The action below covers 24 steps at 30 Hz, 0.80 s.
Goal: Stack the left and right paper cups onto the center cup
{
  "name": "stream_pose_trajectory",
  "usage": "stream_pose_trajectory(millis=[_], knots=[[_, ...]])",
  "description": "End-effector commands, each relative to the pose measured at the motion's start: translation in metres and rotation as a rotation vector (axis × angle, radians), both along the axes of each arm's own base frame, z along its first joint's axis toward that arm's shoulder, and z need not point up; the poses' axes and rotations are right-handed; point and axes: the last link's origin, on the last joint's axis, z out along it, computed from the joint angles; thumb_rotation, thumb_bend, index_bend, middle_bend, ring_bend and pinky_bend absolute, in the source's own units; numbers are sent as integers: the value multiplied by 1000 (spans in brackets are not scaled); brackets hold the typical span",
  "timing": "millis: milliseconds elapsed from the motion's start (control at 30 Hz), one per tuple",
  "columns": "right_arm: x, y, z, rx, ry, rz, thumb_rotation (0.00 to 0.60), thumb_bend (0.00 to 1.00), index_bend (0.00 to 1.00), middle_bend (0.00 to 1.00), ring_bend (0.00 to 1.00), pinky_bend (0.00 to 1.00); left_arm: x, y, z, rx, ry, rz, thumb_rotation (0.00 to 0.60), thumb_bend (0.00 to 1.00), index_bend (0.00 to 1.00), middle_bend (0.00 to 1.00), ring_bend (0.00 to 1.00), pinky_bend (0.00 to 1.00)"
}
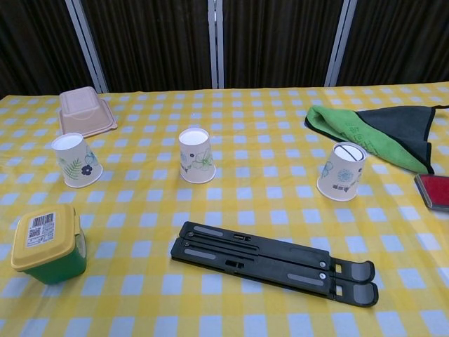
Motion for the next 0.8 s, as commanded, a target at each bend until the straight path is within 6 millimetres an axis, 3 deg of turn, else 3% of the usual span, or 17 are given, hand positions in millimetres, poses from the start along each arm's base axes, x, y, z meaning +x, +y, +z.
stream_pose_trajectory(millis=[33, 333, 567, 800], knots=[[-1, 0, 1, 0, -6, -3, 600, 0, 14, 0, 0, 0, 17, 35, -5, -72, -12, 26, 600, 92, 267, 0, 0, 0], [-3, -1, 4, 10, -24, -9, 600, 0, 15, 0, 0, 0, 29, 75, -36, -196, 38, 68, 600, 148, 281, 0, 0, 0], [-5, -2, 5, 17, -36, -17, 600, 0, 15, 0, 0, 0, 33, 88, -62, -238, 56, 110, 600, 151, 247, 0, 0, 0], [-7, -4, 7, 20, -54, -21, 600, 0, 15, 0, 0, 0, 38, 99, -83, -266, 78, 131, 600, 229, 258, 0, 0, 0]])
